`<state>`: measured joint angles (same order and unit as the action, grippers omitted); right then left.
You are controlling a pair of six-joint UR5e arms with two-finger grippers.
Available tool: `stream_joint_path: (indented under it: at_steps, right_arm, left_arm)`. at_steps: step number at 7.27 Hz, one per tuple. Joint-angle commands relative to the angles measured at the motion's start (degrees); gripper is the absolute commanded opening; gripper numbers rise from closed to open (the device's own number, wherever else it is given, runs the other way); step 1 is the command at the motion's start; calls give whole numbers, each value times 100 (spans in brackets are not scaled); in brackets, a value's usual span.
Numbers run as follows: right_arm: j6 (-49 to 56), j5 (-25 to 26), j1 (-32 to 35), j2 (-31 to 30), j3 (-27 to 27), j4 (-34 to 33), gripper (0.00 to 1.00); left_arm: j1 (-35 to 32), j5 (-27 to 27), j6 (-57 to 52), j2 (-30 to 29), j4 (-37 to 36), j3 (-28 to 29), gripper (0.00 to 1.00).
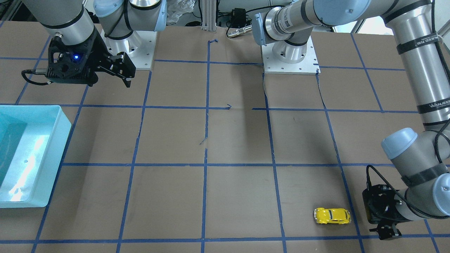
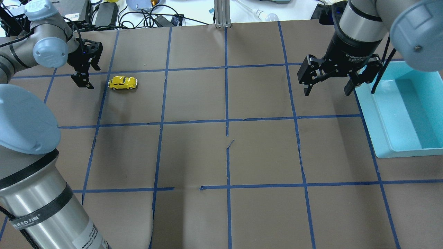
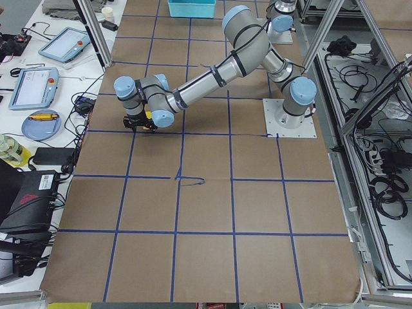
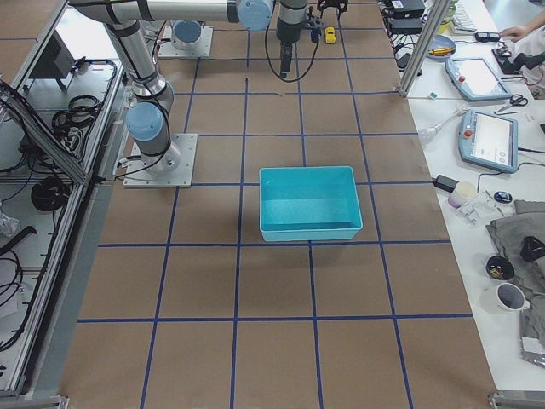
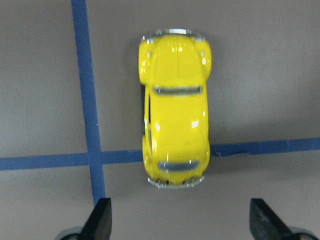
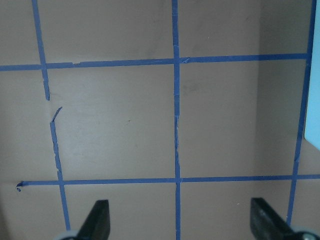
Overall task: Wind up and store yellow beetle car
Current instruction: 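Release the car with the left gripper, sending it toward the right arm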
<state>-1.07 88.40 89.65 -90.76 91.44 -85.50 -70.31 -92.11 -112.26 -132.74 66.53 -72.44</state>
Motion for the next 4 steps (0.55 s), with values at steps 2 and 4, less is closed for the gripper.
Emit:
stream_joint_path:
  at_steps: [2,4]
  right_arm:
    - [-16,2,0,-12,-3,7,100]
    - [-16,11,0,-3,-3,-2,100]
  left_arm:
    - [0,0,46,20,9,-7,96]
    - [-9,-26,64,37,44,-16,96]
